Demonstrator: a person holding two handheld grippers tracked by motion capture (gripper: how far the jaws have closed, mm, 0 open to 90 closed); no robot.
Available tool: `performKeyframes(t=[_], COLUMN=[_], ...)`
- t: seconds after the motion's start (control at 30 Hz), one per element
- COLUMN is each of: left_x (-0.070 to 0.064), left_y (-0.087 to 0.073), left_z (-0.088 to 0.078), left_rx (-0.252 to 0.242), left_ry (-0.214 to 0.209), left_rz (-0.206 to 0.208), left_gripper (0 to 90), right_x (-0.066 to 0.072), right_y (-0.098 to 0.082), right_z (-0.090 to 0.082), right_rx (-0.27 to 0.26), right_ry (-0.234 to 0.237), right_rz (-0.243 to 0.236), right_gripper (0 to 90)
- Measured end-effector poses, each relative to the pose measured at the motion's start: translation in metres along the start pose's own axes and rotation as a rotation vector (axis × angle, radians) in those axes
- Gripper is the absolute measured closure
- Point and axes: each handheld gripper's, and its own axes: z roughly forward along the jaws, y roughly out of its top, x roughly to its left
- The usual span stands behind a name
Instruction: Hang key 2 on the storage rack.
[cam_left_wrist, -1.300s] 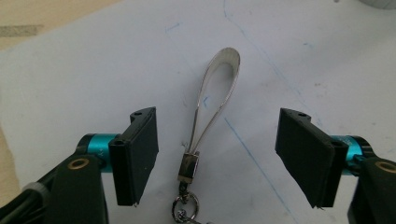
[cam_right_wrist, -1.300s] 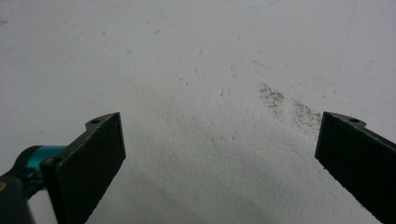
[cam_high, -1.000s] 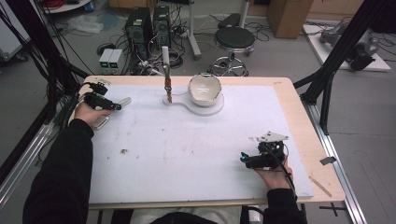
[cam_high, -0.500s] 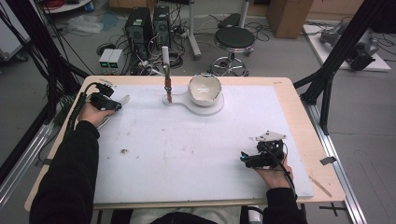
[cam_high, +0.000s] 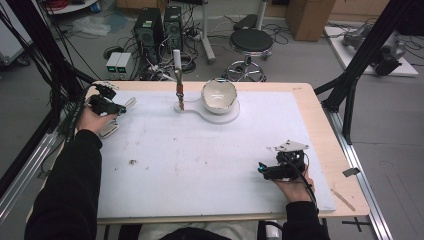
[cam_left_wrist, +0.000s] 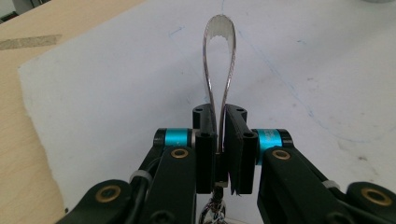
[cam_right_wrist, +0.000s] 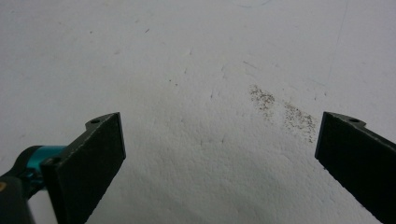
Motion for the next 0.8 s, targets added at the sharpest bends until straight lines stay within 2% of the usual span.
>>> performKeyframes(t=[0.1, 0.17, 0.2, 0.37, 0.43, 0.6, 0.73, 0.8], left_x=[-0.001, -0.002, -0.002, -0.002, -0.004, -0.007, -0.008, -0.01], left_y=[0.002, 0.005, 0.005, 0.011, 0.017, 0.029, 0.038, 0.04], left_z=[-0.012, -0.026, -0.026, -0.049, -0.061, -0.074, -0.083, -0.085], left_rx=[-0.015, -0.053, -0.053, -0.14, -0.185, -0.228, -0.265, -0.285], left_ry=[-0.002, -0.003, -0.003, -0.027, -0.032, -0.019, -0.024, -0.011], left_rz=[0.001, -0.015, -0.015, -0.052, -0.054, -0.048, -0.067, -0.071], left_gripper=[82.5, 82.6, 82.6, 82.5, 82.5, 82.5, 82.5, 82.5], right_x=[0.0, -0.001, -0.001, -0.001, -0.002, -0.002, -0.001, -0.001], right_y=[0.0, 0.0, 0.0, 0.001, 0.001, 0.002, 0.003, 0.003], right_z=[0.0, 0.0, 0.0, -0.003, -0.004, -0.004, -0.005, -0.005], right_rx=[0.004, -0.002, -0.002, -0.022, -0.033, -0.037, -0.046, -0.045], right_ry=[0.004, 0.008, 0.008, 0.013, 0.016, 0.017, 0.011, 0.009], right_rz=[0.002, 0.002, 0.002, 0.004, 0.006, 0.007, 0.008, 0.006], right_gripper=[0.7, 0.7, 0.7, 0.7, 0.7, 0.7, 0.7, 0.7])
